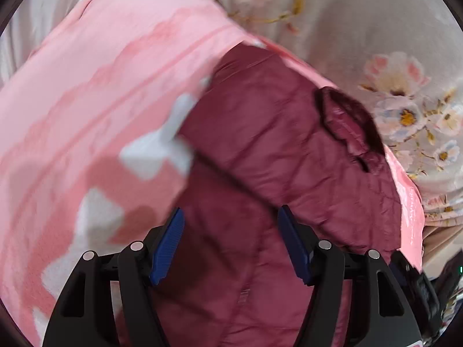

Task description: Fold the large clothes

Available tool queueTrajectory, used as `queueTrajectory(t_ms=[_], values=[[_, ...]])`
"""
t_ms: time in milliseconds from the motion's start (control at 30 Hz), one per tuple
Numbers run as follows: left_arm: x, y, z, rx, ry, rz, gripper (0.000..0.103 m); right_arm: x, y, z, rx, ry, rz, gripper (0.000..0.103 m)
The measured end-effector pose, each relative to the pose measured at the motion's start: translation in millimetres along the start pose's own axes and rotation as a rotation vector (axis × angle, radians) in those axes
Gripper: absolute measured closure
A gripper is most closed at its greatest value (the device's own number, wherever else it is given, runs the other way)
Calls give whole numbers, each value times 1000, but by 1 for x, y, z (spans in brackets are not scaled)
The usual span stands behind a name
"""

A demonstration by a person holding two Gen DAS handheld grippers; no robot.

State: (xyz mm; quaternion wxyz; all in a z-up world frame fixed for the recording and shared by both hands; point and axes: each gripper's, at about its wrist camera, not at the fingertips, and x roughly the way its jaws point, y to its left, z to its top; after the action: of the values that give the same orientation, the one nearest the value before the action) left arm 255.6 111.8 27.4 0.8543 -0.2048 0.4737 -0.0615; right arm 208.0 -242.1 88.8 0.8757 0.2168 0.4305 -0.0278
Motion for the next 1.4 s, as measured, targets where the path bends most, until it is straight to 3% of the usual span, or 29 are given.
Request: queueTrajectory(t_ms=[67, 100, 133, 200, 333, 400, 533, 700, 767, 833, 900, 967, 1200, 1400], values=[[7, 9, -7, -1, 15, 15, 39, 21, 12, -1, -48, 44, -36, 41], [12, 12, -9, -1, 28, 19, 40, 28, 17, 0, -72, 59, -56, 60], [15, 13, -10, 1, 33, 22, 40, 29, 20, 2, -82, 56, -63, 85], [13, 16, -12, 10, 26, 20, 41, 17, 26, 13, -103, 11, -46, 97], [6, 19, -1, -11, 17, -24, 41, -47, 37, 56, -190, -237, -125, 99], [4, 21, 10, -44, 17, -68, 41, -59, 30, 76, -204, -278, -172, 99], [11, 17, 33, -121, 44, -166, 41, -52, 7, 95, -197, -263, -215, 99], [41, 4, 63, -186, 71, -186, 41, -33, -24, 96, -165, -228, -226, 99], [58, 7, 72, -228, 93, -154, 41, -30, -31, 91, -151, -220, -224, 99], [68, 7, 77, -237, 92, -100, 53, -22, -40, 88, -145, -202, -228, 99], [73, 5, 80, -201, 86, -54, 88, -10, -52, 83, -129, -167, -229, 99], [75, 1, 81, -154, 75, -7, 101, 1, -64, 76, -113, -140, -238, 99], [79, -16, 69, 25, 31, 177, 102, 44, -94, 39, -71, -60, -264, 99], [84, -35, 57, 176, -7, 312, 100, 41, -91, 44, -87, -43, -282, 99]])
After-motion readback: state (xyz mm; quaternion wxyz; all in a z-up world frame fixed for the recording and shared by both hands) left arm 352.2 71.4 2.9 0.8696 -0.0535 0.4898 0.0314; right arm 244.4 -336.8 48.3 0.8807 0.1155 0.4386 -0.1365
